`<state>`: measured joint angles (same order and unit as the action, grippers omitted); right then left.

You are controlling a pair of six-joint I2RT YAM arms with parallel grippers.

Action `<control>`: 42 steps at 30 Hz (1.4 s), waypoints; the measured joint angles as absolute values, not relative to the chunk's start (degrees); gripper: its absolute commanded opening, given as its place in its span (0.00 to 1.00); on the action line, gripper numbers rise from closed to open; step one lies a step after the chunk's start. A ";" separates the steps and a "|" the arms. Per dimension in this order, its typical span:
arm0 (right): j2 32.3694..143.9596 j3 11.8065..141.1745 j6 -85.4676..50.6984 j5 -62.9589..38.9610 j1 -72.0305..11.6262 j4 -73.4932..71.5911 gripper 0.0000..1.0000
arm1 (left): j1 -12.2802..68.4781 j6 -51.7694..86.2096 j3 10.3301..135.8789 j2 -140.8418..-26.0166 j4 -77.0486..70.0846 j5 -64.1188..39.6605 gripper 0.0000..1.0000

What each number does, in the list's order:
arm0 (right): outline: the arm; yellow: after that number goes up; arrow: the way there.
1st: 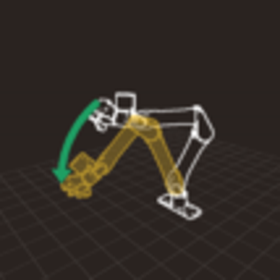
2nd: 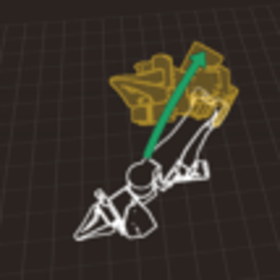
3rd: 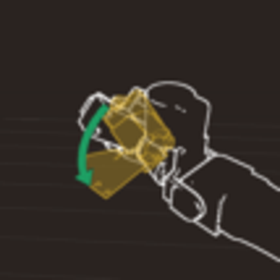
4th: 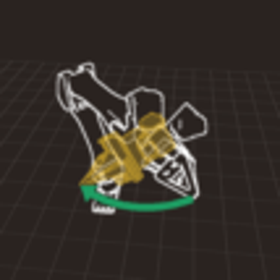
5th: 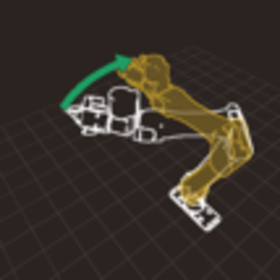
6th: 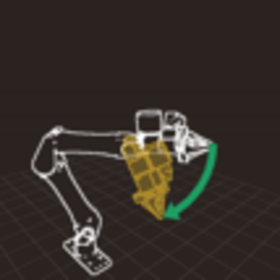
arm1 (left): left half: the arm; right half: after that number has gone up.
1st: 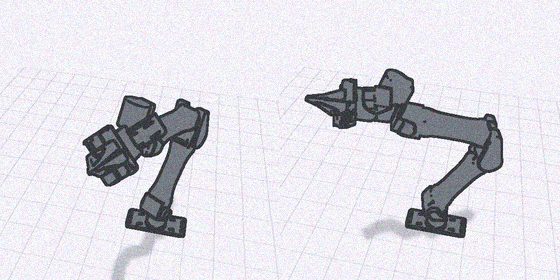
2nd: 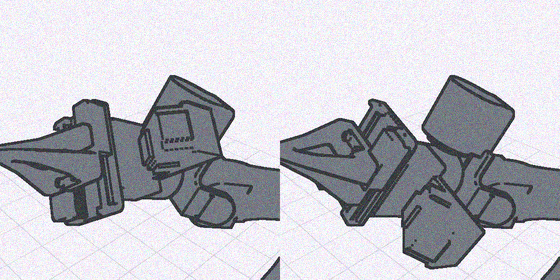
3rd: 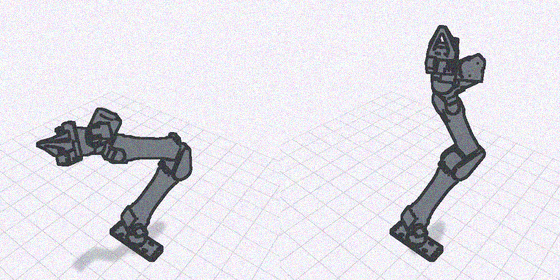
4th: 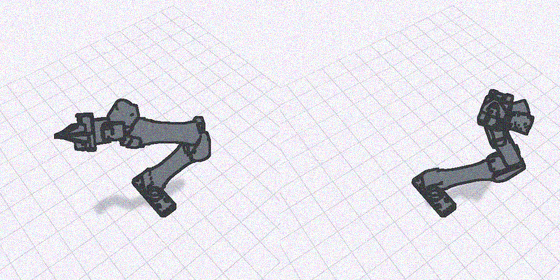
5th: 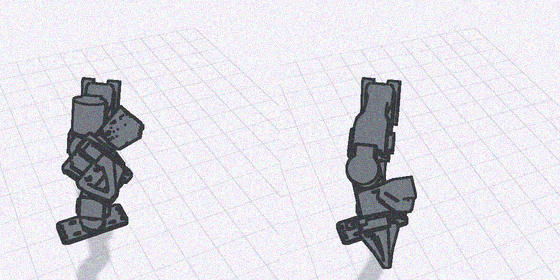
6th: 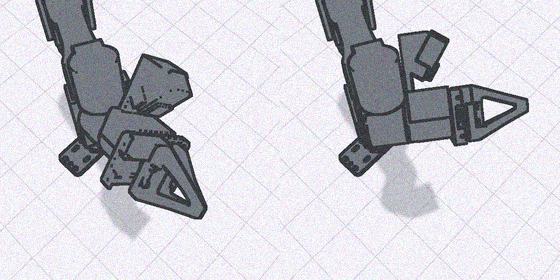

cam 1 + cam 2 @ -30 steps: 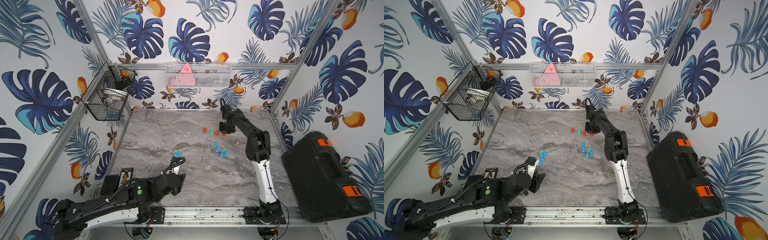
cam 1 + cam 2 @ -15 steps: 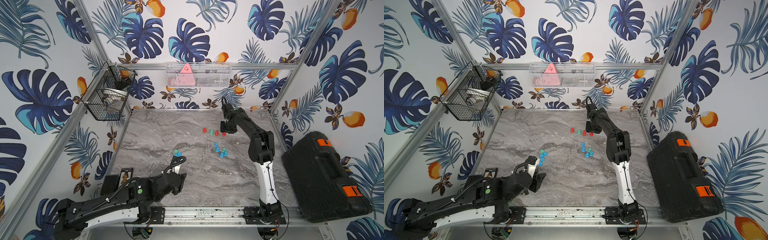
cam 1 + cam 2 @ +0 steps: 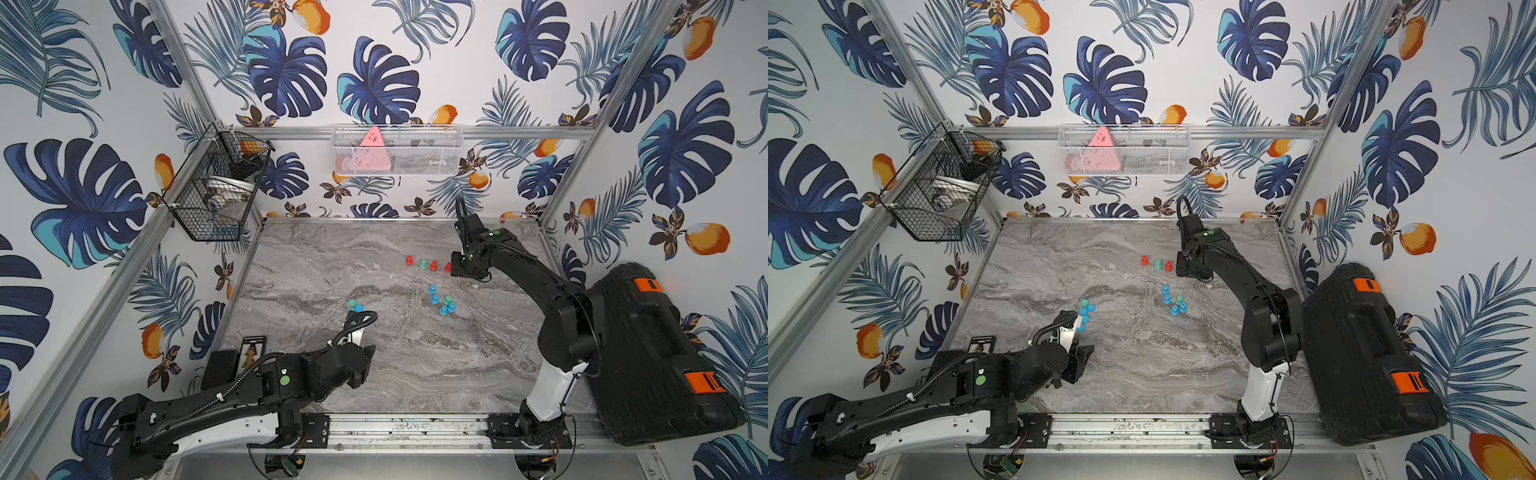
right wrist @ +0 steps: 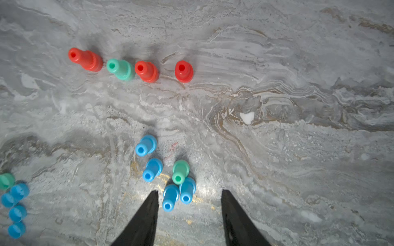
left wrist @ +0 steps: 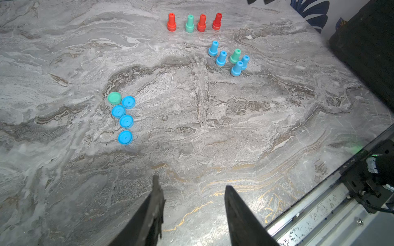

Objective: Close the stamp cap
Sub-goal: Move the cover to the center of the board.

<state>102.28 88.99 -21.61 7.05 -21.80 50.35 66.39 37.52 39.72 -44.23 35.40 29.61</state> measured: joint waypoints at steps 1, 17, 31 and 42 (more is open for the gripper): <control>99.74 86.32 -21.65 7.11 -22.17 49.65 0.51 | 66.35 37.63 39.72 -44.62 35.27 29.58 0.51; 74.39 58.22 -27.59 7.70 -29.28 45.08 0.51 | 51.53 37.12 40.99 -57.80 26.74 20.73 0.51; 67.88 50.22 -28.47 9.15 -30.00 44.64 0.50 | 39.66 36.14 40.95 -68.49 18.26 11.68 0.50; 67.53 47.57 -28.45 9.43 -30.04 43.33 0.50 | 35.05 36.36 35.92 -69.93 14.68 9.98 0.49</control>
<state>67.53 47.57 -28.45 9.43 -30.04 43.33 35.05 36.36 35.92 -69.93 14.68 9.98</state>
